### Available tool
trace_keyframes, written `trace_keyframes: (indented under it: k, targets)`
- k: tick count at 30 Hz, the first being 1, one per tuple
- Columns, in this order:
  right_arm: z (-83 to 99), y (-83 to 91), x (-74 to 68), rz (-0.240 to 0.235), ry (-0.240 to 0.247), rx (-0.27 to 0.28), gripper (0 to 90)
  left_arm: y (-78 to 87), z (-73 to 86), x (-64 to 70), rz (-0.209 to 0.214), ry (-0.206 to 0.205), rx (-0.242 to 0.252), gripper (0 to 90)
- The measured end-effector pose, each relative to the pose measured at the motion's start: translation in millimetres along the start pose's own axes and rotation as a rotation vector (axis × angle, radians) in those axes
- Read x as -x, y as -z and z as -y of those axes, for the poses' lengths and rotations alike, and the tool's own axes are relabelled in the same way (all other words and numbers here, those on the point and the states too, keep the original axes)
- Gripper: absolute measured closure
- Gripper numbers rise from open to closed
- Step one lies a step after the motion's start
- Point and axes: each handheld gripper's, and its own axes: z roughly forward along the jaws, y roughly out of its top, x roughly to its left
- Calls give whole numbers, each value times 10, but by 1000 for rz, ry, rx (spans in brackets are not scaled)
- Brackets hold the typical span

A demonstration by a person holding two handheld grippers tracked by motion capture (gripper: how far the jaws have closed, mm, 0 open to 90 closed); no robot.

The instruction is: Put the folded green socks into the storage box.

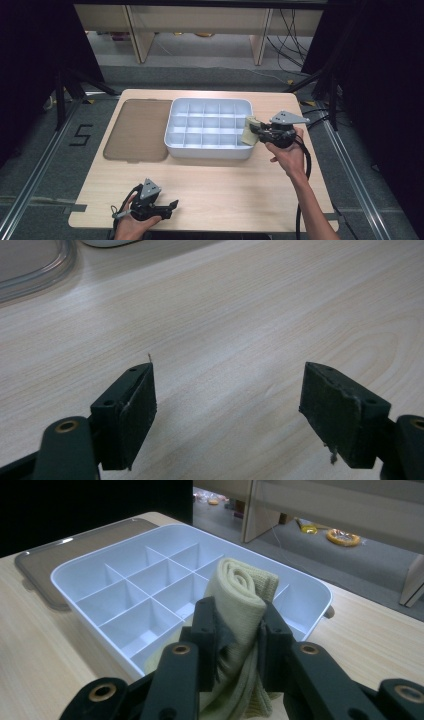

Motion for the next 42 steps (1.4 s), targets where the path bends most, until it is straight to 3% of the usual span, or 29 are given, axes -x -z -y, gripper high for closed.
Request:
trace_keyframes:
  k: [2,5,7,13,14,15,16,23,27,31,34,37,42]
  targets:
    - [-1,-58,26,10,10,-5,744,-4,5,9,-9,19,10,220]
    - [1,-102,34,14,8,-19,744,-1,5,9,-12,22,8,220]
    - [1,-150,51,26,26,-29,744,5,2,5,-5,2,4,220]
    - [12,-292,78,51,30,-39,744,-12,5,17,-1,28,23,220]
    - [9,-328,74,56,51,-63,743,-15,4,14,4,27,18,220]
    - [9,-328,74,56,51,-63,743,-16,4,14,2,29,16,220]
    - [21,-384,74,82,84,-58,743,-10,4,18,6,27,11,220]
    - [69,-474,85,75,73,-99,742,-17,3,24,3,20,4,220]
    - [106,-534,100,93,97,-115,741,-23,8,40,6,32,11,220]
    - [164,-600,106,106,113,-133,740,-19,2,35,0,3,-1,220]
    - [176,-631,81,117,150,-151,739,-31,7,41,13,25,5,220]
    - [174,-651,53,116,167,-166,738,-31,6,36,1,20,-1,220]
    - [221,-711,14,117,193,-191,737,-27,11,41,17,20,2,220]
